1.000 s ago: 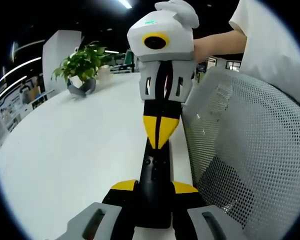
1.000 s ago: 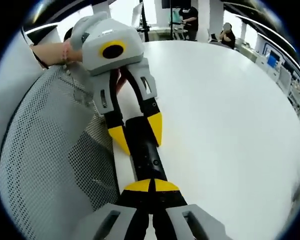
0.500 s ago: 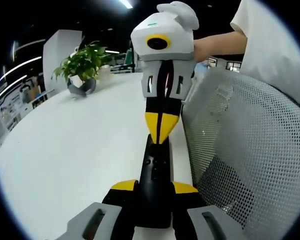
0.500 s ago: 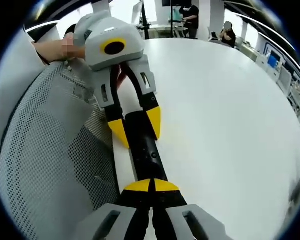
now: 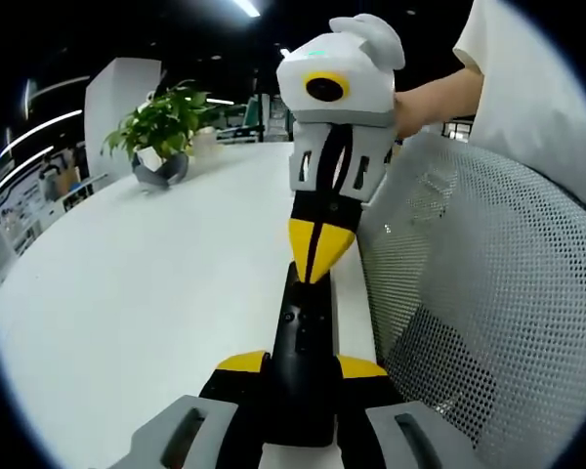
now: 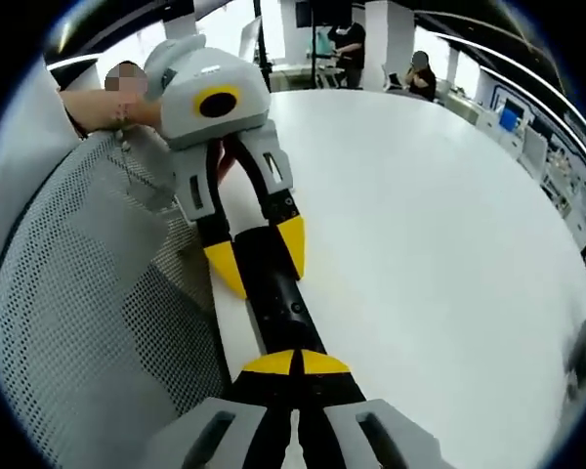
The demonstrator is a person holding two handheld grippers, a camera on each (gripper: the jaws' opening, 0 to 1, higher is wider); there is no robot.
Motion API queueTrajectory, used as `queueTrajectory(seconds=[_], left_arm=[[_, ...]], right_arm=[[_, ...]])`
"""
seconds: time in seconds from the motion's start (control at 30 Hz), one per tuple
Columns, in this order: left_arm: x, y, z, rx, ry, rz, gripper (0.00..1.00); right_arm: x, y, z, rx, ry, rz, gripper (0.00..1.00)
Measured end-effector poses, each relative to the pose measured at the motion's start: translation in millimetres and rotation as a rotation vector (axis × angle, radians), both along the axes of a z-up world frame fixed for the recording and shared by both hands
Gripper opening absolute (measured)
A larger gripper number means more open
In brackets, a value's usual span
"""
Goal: Press the specified remote control buttons in sequence, fully releasing each button before pressing the next.
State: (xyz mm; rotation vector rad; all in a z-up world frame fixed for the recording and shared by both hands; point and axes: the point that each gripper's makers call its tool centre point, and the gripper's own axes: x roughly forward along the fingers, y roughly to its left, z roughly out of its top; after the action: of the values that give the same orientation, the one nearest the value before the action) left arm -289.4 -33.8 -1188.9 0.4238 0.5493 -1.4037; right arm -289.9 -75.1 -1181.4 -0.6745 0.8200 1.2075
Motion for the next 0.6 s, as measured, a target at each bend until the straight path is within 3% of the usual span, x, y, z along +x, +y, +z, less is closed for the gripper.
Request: queueTrajectory(seconds=[0.13, 0.23, 0.43, 0.6], left_arm=[[0.0, 0.0, 0.1, 0.000, -0.001, 0.000, 0.25], [0.1, 0.1, 0.1, 0.000, 0.000, 0.001, 0.25], [0.4, 0.2, 0.0, 0.000, 0.001, 0.000, 0.25], [0.5, -0.1, 0.1, 0.000, 0.006, 0.003, 0.25]], right_arm=[[0.9, 5.2, -0.3, 0.056, 0.052, -0.065, 0.00], [2.3, 6.5, -0.6, 0.059, 0.052, -0.057, 0.00], [1.6, 9.2, -2.3, -0.020, 0.043, 0.019, 0.00], [5.1, 10.1, -3.2, -0.052, 0.126, -0.088, 0.00]])
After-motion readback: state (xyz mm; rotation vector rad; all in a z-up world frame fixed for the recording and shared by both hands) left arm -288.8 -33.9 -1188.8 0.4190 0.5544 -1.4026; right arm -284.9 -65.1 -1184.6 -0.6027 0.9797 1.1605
